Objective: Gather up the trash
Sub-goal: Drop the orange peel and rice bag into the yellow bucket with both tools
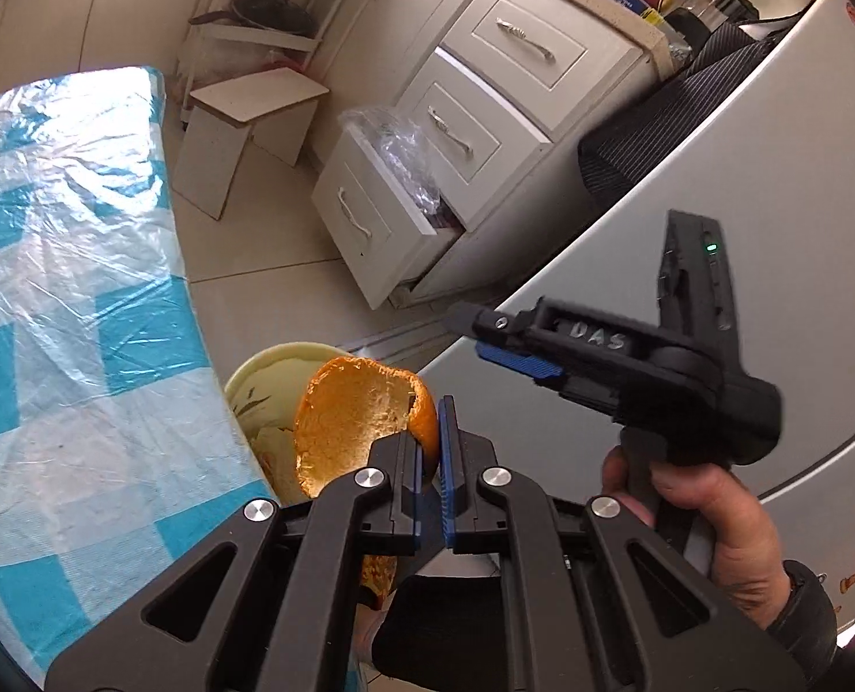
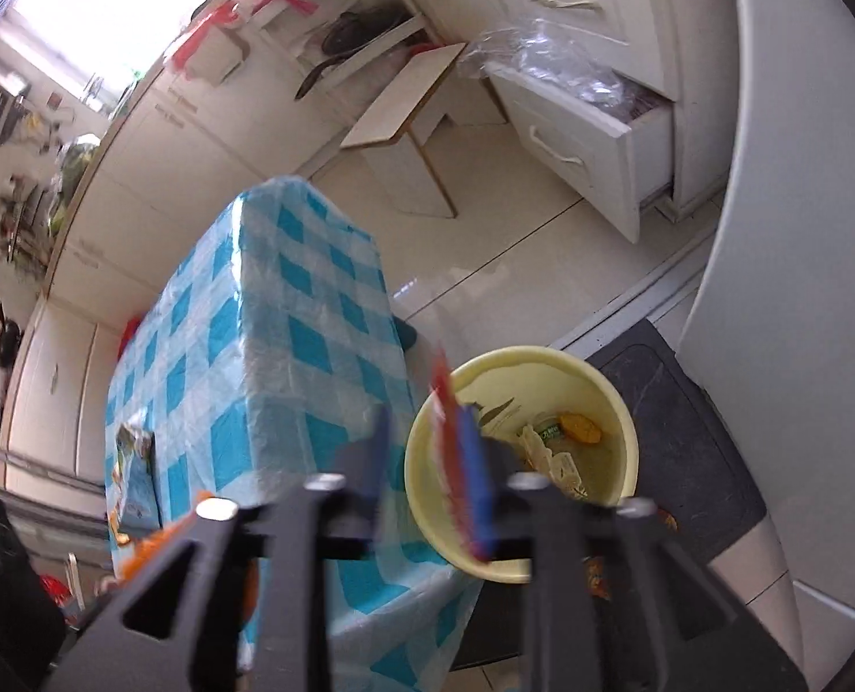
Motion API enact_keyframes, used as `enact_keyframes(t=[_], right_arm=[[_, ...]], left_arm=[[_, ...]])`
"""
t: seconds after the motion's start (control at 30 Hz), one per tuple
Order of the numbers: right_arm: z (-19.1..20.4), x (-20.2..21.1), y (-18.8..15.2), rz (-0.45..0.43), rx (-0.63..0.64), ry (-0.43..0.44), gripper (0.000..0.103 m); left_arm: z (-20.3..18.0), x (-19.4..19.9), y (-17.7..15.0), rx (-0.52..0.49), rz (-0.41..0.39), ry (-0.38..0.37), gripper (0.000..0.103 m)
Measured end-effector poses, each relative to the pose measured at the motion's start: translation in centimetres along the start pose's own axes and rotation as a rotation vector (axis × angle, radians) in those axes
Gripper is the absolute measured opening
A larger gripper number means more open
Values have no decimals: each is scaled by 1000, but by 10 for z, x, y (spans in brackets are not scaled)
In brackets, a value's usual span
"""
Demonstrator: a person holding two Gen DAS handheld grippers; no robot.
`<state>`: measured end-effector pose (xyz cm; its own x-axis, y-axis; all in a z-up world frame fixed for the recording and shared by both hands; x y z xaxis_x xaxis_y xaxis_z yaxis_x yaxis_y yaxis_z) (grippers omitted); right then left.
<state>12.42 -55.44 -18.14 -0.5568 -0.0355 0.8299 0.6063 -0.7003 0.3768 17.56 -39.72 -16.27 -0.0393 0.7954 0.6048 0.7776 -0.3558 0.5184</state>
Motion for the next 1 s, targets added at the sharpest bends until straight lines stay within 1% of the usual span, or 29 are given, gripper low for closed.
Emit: enact_keyframes(t=[0.07, 0.17, 0.23, 0.27, 0.3, 0.33, 0.37, 0.43, 0.5, 0.6, 0.7, 0.73, 0.77, 0.83, 0.93, 0.97, 1.0], right_arm=[[-2, 4, 3, -18, -18, 11, 45], [-4, 13, 8, -57, -59, 62, 47], [-2, 20, 11, -88, -72, 94, 49], [-1, 22, 12, -97, -72, 104, 50], [0, 24, 13, -102, -71, 113, 51], [2, 25, 14, -105, -71, 120, 51], [3, 26, 14, -108, -70, 126, 51], [5, 26, 16, -114, -71, 133, 51], [5, 28, 18, -121, -77, 139, 52], [5, 30, 19, -135, -89, 147, 52], [5, 33, 20, -155, -98, 150, 55], [4, 34, 21, -159, -103, 150, 55], [3, 34, 21, -161, -108, 153, 55], [3, 34, 21, -162, -115, 156, 55], [2, 35, 21, -168, -117, 161, 55], [1, 35, 21, -170, -119, 162, 55], [1, 36, 21, -172, -122, 162, 56]], left_arm=[[4, -19, -3, 8, 28, 20, 5], [12, -41, -4, 32, 63, 54, 5], [15, -51, -4, 46, 84, 56, 10], [16, -55, -4, 46, 94, 63, 16], [16, -58, -4, 46, 103, 70, 28], [17, -59, -4, 47, 108, 75, 34], [17, -60, -3, 47, 109, 90, 46], [16, -62, -2, 32, 118, 109, 52], [15, -64, 0, 20, 133, 116, 63], [15, -68, 5, 14, 160, 113, 71], [11, -73, 4, -7, 208, 106, 79], [10, -74, 3, -11, 216, 116, 80], [10, -76, 3, -25, 230, 148, 81], [9, -79, 1, -52, 241, 180, 81], [4, -84, -5, -125, 286, 240, 81], [2, -88, -8, -150, 314, 259, 82], [0, -91, -11, -172, 341, 261, 84]])
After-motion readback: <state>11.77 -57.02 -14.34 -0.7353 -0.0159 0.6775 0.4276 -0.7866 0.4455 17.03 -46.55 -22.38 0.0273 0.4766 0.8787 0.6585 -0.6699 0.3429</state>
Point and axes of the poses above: each gripper's, at about its wrist camera, not at the fingertips, and x roughly against the way its jaws point, z to its left, y to its top, the point moved 5 cm from there along -x, roughly the way its jaws point, and after that the axes turned 6 degrees about -y, right-handed, at the moved point
